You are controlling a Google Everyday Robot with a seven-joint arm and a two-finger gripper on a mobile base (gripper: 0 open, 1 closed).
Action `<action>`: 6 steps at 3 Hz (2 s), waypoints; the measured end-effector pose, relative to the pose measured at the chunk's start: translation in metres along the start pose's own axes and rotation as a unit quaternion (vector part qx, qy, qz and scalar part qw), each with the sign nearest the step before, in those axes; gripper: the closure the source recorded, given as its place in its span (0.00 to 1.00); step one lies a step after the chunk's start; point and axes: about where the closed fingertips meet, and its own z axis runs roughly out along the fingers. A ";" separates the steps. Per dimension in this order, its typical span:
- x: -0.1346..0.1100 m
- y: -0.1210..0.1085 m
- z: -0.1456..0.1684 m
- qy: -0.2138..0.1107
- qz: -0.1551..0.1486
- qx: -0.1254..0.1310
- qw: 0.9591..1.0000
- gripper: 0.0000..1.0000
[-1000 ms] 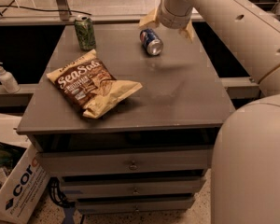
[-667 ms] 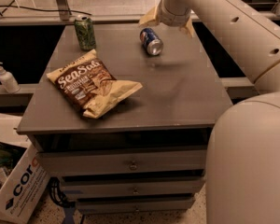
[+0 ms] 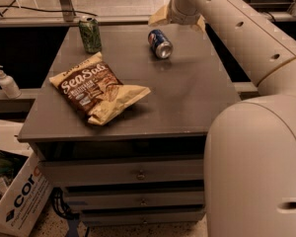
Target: Place pepsi can upright
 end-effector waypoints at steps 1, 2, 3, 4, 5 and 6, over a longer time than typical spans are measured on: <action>0.009 -0.001 0.013 0.010 -0.008 0.003 1.000 0.00; 0.014 -0.002 0.027 0.013 -0.011 0.003 1.000 0.00; 0.016 -0.002 0.039 0.007 -0.012 -0.001 1.000 0.00; 0.017 -0.003 0.049 0.000 -0.012 -0.004 1.000 0.00; 0.017 -0.006 0.057 -0.007 -0.016 -0.003 1.000 0.00; 0.015 -0.012 0.065 -0.016 -0.023 0.001 1.000 0.00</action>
Offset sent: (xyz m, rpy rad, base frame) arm 0.0473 0.0004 -0.0092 -0.0159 -0.0440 0.0189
